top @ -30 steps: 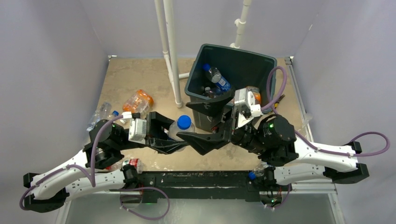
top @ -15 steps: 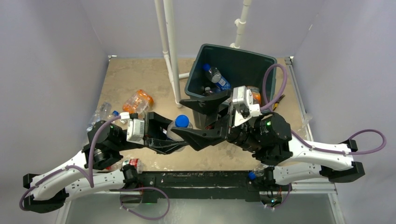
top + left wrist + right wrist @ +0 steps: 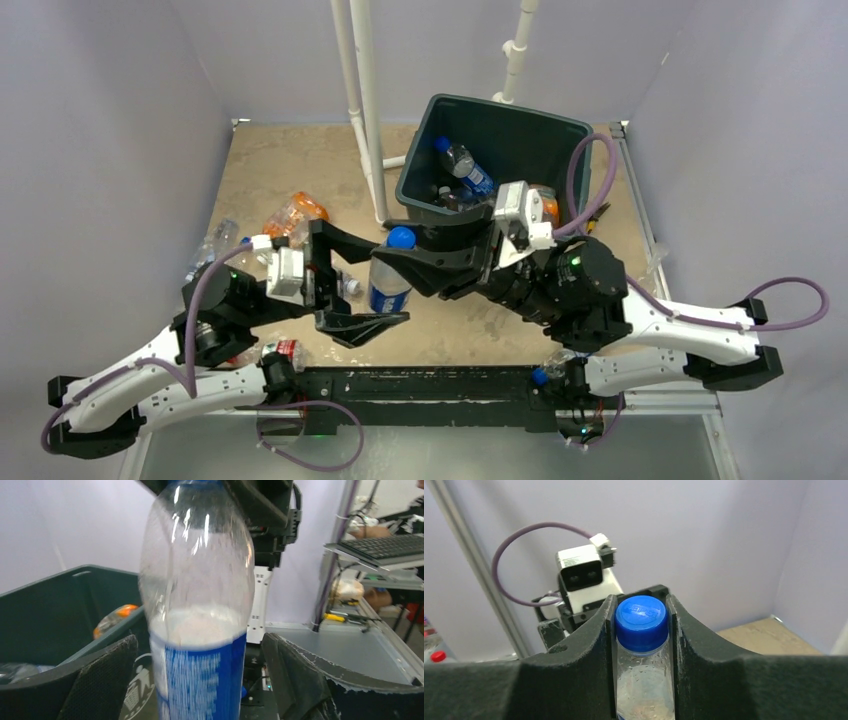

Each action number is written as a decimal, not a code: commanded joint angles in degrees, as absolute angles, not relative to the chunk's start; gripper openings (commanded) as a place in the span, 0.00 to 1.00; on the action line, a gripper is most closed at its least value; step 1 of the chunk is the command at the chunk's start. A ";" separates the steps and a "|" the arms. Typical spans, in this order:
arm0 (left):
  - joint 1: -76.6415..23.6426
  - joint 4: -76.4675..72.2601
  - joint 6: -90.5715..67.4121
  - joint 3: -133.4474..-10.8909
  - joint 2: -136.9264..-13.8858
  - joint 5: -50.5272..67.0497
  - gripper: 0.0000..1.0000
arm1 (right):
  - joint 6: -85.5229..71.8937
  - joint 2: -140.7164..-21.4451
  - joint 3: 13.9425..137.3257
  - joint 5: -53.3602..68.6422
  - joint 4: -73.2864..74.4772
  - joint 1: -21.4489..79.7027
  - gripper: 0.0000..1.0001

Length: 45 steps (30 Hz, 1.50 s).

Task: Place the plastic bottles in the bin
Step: Pick up the plastic bottle from the corner of the board, then place the plastic bottle in the trash bin.

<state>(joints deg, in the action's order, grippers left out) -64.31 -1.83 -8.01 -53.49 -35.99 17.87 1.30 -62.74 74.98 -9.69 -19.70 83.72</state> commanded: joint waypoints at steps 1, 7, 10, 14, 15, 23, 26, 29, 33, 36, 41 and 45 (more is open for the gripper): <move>-64.41 -1.47 -8.85 -51.63 -29.88 7.41 0.97 | 6.35 -58.12 80.55 -17.73 -18.27 83.72 0.00; -64.37 -2.14 -9.67 -45.97 -15.16 -6.39 0.99 | 16.64 -57.32 86.60 -26.76 -22.46 83.67 0.00; -64.35 -2.56 -9.92 -43.92 -10.44 -10.47 0.99 | 27.24 -59.36 88.11 -33.07 -31.18 83.58 0.00; -64.33 -2.35 -10.56 -42.83 -8.78 -14.36 0.99 | 43.57 -66.04 94.24 -41.56 -39.84 83.39 0.00; -64.35 -2.03 -11.09 -42.81 -8.91 -16.05 0.99 | 48.23 -68.05 95.35 -43.94 -42.88 82.57 0.00; -64.34 6.58 -23.16 -43.87 -15.03 -35.35 0.99 | 9.12 -77.46 99.70 -36.10 -9.84 41.13 0.00; -64.34 11.52 -26.64 -44.96 -16.01 -41.38 0.99 | 1.98 -75.47 91.25 -32.43 -11.01 36.22 0.00; -64.34 13.79 -29.43 -44.11 -14.63 -46.81 0.99 | -3.78 -75.21 86.78 -29.56 -11.07 33.42 0.00; -64.31 13.33 -31.15 -41.65 -11.23 -48.06 0.99 | -9.48 -75.59 82.47 -24.94 -10.27 30.50 0.00; -64.32 14.49 -32.98 -41.05 -9.94 -49.65 0.99 | -12.04 -76.03 80.06 -21.99 -9.68 29.98 0.00; -64.34 18.55 -36.03 -42.09 -9.59 -56.44 0.99 | -14.76 -76.67 77.74 -19.86 -7.25 29.96 0.10; -64.33 20.56 -37.08 -43.22 -10.04 -59.88 0.99 | -15.50 -74.81 76.60 -19.64 -6.68 29.96 0.64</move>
<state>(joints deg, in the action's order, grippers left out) -64.27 17.74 -34.57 -41.60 -9.85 -54.22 -12.67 -77.56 77.21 -21.58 -6.98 29.93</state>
